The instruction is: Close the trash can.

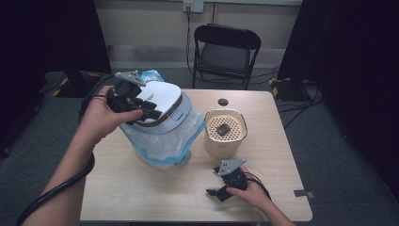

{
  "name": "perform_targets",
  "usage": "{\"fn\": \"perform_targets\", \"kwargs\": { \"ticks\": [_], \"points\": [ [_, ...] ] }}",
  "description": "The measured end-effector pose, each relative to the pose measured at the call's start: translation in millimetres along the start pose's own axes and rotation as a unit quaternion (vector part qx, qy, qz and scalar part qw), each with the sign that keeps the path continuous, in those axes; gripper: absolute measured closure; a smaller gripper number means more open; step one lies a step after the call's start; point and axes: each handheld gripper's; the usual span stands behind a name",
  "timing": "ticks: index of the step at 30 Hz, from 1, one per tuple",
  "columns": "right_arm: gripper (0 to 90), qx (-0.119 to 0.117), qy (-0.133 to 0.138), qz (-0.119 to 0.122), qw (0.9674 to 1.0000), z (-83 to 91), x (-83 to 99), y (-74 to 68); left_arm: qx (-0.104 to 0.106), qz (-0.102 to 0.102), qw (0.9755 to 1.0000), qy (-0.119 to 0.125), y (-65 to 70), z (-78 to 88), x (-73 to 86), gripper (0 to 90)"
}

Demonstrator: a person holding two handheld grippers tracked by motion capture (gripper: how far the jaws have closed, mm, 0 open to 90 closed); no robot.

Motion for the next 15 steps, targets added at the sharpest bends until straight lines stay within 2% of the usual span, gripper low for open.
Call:
{"fn": "perform_targets", "kwargs": {
  "ticks": [1, 2, 5, 7, 8, 10, 11, 12, 13, 14, 15],
  "points": [
    [11.8, 0.0, 0.0, 0.0, 1.0, 0.0, 0.0, 0.0, -0.015, -0.015, 0.9998, -0.002, 0.4, -4.6, -1.0, 62.9],
    [11.8, 0.0, 0.0, 0.0, 1.0, 0.0, 0.0, 0.0, -0.013, -0.006, 0.9999, 0.006, -0.2, -7.4, -2.6, 62.9],
    [11.8, 0.0, 0.0, 0.0, 1.0, -0.1, 0.0, 0.0, -0.028, 0.001, 0.9995, 0.012, 0.1, -13.2, -6.3, 63.8],
    [11.8, 0.001, 0.0, 0.0, 1.0, 0.1, 0.0, 0.0, -0.031, -0.015, 0.9994, 0.003, 2.6, -17.3, -8.0, 63.7],
    [11.7, 0.001, 0.0, 0.0, 1.0, 0.0, 0.0, -0.1, -0.036, -0.013, 0.9993, 0.005, 4.6, -18.6, -8.2, 63.0],
    [11.7, 0.0, -0.001, 0.0, 1.0, 0.1, 0.1, -0.2, -0.037, -0.01, 0.9989, 0.026, 6.4, -20.9, -4.0, 63.0],
    [11.7, 0.0, -0.001, 0.0, 1.0, 0.1, 0.1, -0.2, -0.041, -0.002, 0.9985, 0.036, 7.1, -21.2, -0.9, 63.0],
    [11.7, 0.0, -0.001, 0.0, 1.0, 0.1, 0.1, -0.2, -0.044, -0.007, 0.9983, 0.038, 8.2, -20.7, 0.0, 63.0],
    [11.7, 0.001, -0.001, 0.0, 1.0, 0.1, 0.2, -0.3, -0.044, -0.019, 0.9985, 0.026, 10.8, -19.3, -2.4, 63.0],
    [11.7, 0.001, -0.001, 0.001, 1.0, 0.2, 0.1, -0.3, -0.046, -0.04, 0.9981, 0.01, 13.0, -18.0, -6.0, 62.3],
    [11.7, 0.0, 0.0, 0.0, 1.0, 0.0, 0.2, -0.3, -0.07, -0.047, 0.9964, 0.002, 16.4, -18.2, -9.0, 58.3]
  ]
}}
Point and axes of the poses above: each handheld gripper's, and its own axes: z roughly backward along the jaws, x roughly out of its underside, y roughly to its right, and after that the axes turned 3 degrees about -x, right-handed
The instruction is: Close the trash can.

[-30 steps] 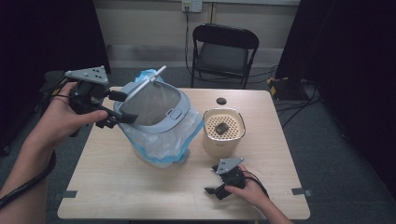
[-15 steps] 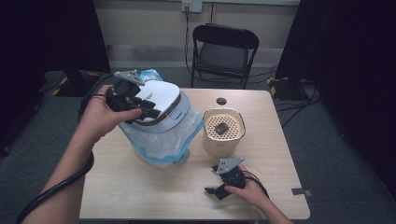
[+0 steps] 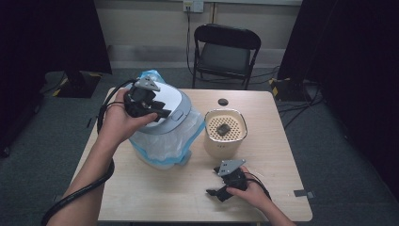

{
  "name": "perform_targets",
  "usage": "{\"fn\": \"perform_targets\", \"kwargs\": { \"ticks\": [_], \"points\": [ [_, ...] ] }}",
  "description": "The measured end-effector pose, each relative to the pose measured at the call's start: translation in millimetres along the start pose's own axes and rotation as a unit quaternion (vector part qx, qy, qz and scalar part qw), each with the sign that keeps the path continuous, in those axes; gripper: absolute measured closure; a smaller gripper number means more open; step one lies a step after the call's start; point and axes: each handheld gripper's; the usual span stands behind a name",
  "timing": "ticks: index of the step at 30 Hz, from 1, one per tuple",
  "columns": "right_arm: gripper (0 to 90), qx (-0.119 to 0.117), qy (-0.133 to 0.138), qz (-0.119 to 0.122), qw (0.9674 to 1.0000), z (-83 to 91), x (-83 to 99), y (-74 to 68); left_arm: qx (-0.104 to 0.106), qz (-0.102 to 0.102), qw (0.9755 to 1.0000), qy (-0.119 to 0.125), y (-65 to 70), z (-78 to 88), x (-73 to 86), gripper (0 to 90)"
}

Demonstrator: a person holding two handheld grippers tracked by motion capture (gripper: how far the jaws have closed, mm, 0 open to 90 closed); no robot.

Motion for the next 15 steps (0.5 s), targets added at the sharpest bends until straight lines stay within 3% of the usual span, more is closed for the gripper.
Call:
{"fn": "perform_targets", "kwargs": {
  "ticks": [1, 2, 3, 5, 7, 8, 10, 11, 13, 15],
  "points": [
    [11.7, 0.002, -0.001, 0.0, 1.0, 0.2, 0.0, -0.1, -0.031, -0.003, 0.9994, -0.016, 1.1, 0.7, -3.1, 43.5],
    [11.7, 0.001, 0.0, 0.0, 1.0, 0.1, 0.0, 0.0, -0.032, -0.003, 0.9992, -0.022, 1.0, 2.3, -4.1, 28.6],
    [11.7, 0.002, -0.001, 0.0, 1.0, 0.2, 0.0, -0.2, -0.02, 0.003, 0.9998, -0.007, 2.9, 4.0, -3.3, 23.0],
    [11.7, 0.002, -0.001, 0.0, 1.0, 0.3, 0.0, -0.3, 0.009, -0.011, 0.9997, 0.017, 7.5, 12.2, -0.2, 24.2],
    [11.7, 0.002, -0.001, 0.0, 1.0, 0.3, 0.0, -0.4, 0.021, -0.009, 0.9992, 0.033, 11.9, 22.5, 5.1, 15.0],
    [11.7, 0.002, -0.001, -0.001, 1.0, 0.3, 0.0, -0.3, 0.032, -0.007, 0.9986, 0.041, 13.9, 27.9, 9.4, 16.0],
    [11.7, 0.001, -0.001, 0.0, 1.0, 0.4, 0.0, -0.3, 0.042, -0.005, 0.9983, 0.041, 19.2, 35.7, 21.5, 15.2],
    [11.7, 0.001, -0.001, -0.001, 1.0, 0.4, 0.0, -0.4, 0.044, -0.015, 0.9984, 0.032, 20.5, 38.9, 28.9, 16.0],
    [11.7, 0.001, -0.001, 0.0, 1.0, 0.4, 0.0, -0.4, 0.045, -0.007, 0.9985, 0.031, 22.5, 41.0, 37.3, 15.7],
    [11.7, 0.002, -0.001, -0.001, 1.0, 0.3, 0.0, -0.4, 0.059, 0.018, 0.9972, 0.042, 24.5, 46.4, 64.6, 15.7]
  ]
}}
Point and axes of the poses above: each handheld gripper's, and its own axes: z roughly backward along the jaws, x roughly out of its underside, y roughly to its right, and after that the axes turned 3 degrees about -x, right-handed
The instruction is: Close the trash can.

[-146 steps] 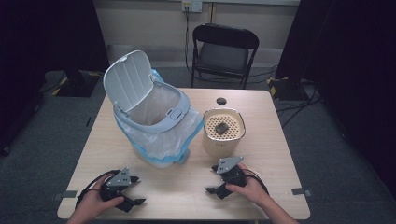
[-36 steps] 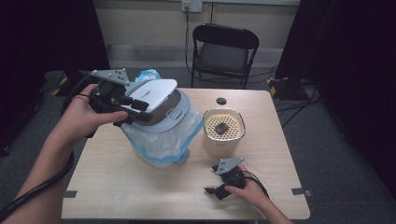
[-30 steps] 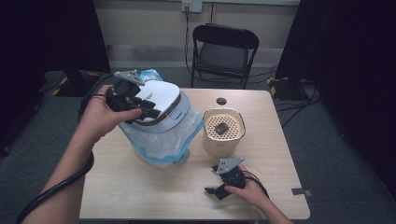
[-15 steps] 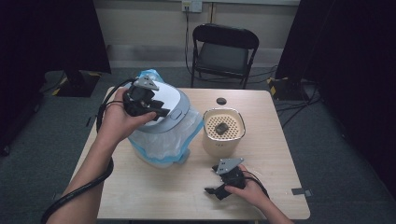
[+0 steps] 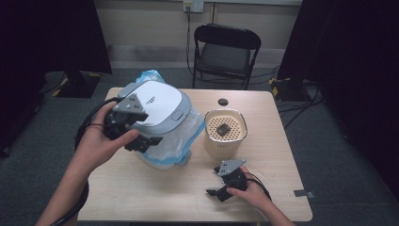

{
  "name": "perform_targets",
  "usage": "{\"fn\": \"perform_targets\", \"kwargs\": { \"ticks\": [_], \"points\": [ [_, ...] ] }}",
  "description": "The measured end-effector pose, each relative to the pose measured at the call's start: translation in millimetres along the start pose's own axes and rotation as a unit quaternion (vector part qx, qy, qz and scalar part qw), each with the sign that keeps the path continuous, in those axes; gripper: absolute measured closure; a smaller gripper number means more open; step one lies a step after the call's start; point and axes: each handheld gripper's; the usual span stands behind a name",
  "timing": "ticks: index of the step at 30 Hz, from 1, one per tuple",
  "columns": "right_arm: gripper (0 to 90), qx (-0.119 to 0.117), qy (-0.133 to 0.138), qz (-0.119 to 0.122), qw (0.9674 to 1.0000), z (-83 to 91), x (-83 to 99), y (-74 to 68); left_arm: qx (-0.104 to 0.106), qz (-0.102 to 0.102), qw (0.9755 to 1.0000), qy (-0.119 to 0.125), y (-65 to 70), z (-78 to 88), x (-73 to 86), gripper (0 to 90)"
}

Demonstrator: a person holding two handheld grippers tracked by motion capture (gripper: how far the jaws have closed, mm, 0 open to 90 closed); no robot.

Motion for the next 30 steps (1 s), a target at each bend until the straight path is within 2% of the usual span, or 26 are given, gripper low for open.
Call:
{"fn": "perform_targets", "kwargs": {
  "ticks": [1, 2, 3, 5, 8, 11, 12, 13, 15, 17, 19, 20, 21, 22, 23, 24, 25, 27, 30],
  "points": [
    [11.7, 0.0, 0.0, 0.0, 1.0, 0.0, 0.0, 0.0, 0.004, 0.004, 1.0, 0.005, 0.4, 2.3, 8.6, 15.6],
    [11.7, 0.0, 0.0, 0.0, 1.0, -0.1, 0.0, 0.1, 0.004, 0.004, 1.0, 0.005, 0.4, 2.3, 8.6, 15.6],
    [11.7, 0.0, 0.0, 0.001, 1.0, -0.1, 0.0, 0.2, 0.011, 0.013, 0.9998, 0.008, 1.9, 5.0, 25.7, 15.6],
    [11.7, 0.001, 0.001, 0.001, 1.0, -0.1, 0.0, 0.1, 0.009, 0.02, 0.9997, 0.002, 3.0, 5.1, 42.5, 15.6],
    [11.7, 0.001, 0.001, 0.0, 1.0, -0.1, 0.0, 0.0, 0.013, 0.039, 0.9991, 0.005, 3.6, 0.2, 66.3, 15.6],
    [11.7, 0.001, 0.001, 0.0, 1.0, 0.0, 0.0, 0.0, 0.015, 0.046, 0.9988, -0.002, 3.7, -7.4, 85.0, 15.7],
    [11.7, 0.001, 0.001, 0.0, 1.0, 0.0, 0.0, 0.0, 0.015, 0.046, 0.9988, -0.002, 3.7, -7.4, 85.0, 15.7],
    [11.7, 0.001, 0.001, 0.0, 1.0, 0.0, 0.0, 0.0, 0.018, 0.052, 0.9985, -0.001, 4.6, -13.0, 94.7, 15.7],
    [11.7, 0.0, 0.0, 0.0, 1.0, 0.1, 0.0, -0.1, 0.021, 0.054, 0.9983, -0.002, 5.5, -20.0, 104.2, 15.7],
    [11.7, 0.0, 0.0, 0.0, 1.0, 0.1, 0.0, -0.1, 0.022, 0.054, 0.9983, -0.003, 5.6, -22.7, 107.2, 15.6],
    [11.7, 0.0, 0.0, 0.0, 1.0, 0.1, 0.0, -0.1, 0.025, 0.06, 0.9979, -0.004, 7.2, -34.0, 119.1, 15.7],
    [11.7, 0.0, 0.0, 0.0, 1.0, 0.1, 0.0, -0.1, 0.025, 0.06, 0.9979, -0.004, 7.2, -34.0, 119.1, 15.7],
    [11.7, 0.0, 0.0, 0.0, 1.0, 0.1, 0.0, -0.1, 0.029, 0.065, 0.9975, 0.0, 8.1, -41.5, 127.6, 15.6],
    [11.7, 0.0, 0.0, 0.0, 1.0, 0.1, 0.0, -0.1, 0.029, 0.065, 0.9975, 0.0, 8.1, -41.5, 127.6, 15.7],
    [11.7, 0.0, 0.0, 0.0, 1.0, 0.1, 0.0, -0.1, 0.034, 0.071, 0.9969, 0.001, 9.2, -49.0, 136.3, 15.7],
    [11.7, 0.0, 0.0, 0.0, 1.0, 0.1, 0.0, -0.1, 0.034, 0.071, 0.9969, 0.001, 9.2, -49.0, 136.3, 15.7],
    [11.7, 0.0, 0.0, 0.0, 1.0, 0.1, 0.0, -0.1, 0.037, 0.079, 0.9962, 0.004, 11.3, -55.6, 143.3, 15.7],
    [11.7, 0.0, 0.0, 0.0, 1.0, 0.1, 0.0, -0.1, 0.035, 0.07, 0.9969, -0.004, 13.9, -64.9, 152.1, 15.6],
    [11.7, 0.001, 0.0, 0.0, 1.0, 0.1, 0.0, -0.1, 0.053, 0.077, 0.9956, -0.004, 19.1, -76.9, 162.5, 15.6]
  ]
}}
Point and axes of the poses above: each handheld gripper's, and its own axes: z roughly backward along the jaws, x roughly out of its underside, y roughly to its right, and after that the axes turned 3 degrees about -x, right-handed
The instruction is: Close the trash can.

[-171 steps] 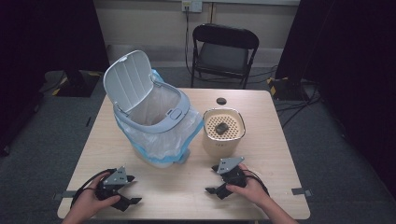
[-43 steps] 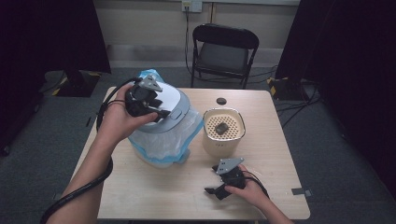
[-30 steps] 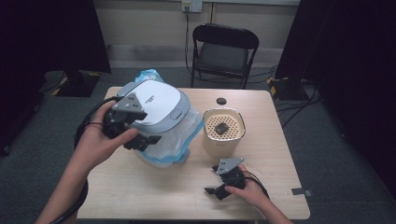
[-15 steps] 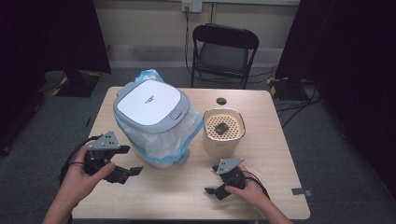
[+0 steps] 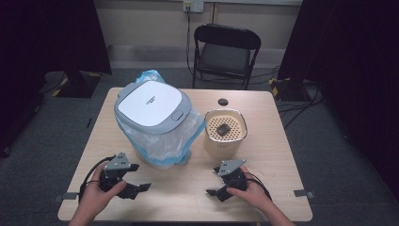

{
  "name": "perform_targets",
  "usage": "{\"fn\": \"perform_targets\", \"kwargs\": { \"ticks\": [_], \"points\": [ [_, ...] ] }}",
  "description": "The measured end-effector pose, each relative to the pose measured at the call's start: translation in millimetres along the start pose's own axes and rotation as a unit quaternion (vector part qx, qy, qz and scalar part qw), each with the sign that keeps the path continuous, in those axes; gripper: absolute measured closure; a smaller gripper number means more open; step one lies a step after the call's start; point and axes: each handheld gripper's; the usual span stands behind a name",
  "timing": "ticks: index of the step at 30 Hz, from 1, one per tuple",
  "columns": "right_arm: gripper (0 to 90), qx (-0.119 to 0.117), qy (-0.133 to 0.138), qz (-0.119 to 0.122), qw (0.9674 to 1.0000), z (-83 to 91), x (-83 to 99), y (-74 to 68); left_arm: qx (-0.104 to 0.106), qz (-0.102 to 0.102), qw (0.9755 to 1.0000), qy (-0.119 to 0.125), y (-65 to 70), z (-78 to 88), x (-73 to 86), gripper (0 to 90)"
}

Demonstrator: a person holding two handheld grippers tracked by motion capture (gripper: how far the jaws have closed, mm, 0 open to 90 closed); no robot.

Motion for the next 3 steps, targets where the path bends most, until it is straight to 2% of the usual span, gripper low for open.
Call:
{"fn": "perform_targets", "kwargs": {
  "ticks": [3],
  "points": [
    [11.6, 0.001, 0.0, 0.0, 1.0, 0.0, 0.0, -0.1, 0.015, -0.007, 0.9999, -0.005, 4.3, -14.0, 10.4, 15.7]
  ]
}}
Point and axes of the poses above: each handheld gripper's, and its own axes: z roughly backward along the jaws, x roughly out of its underside, y roughly to its right, and after that the axes turned 3 degrees about -x, right-handed
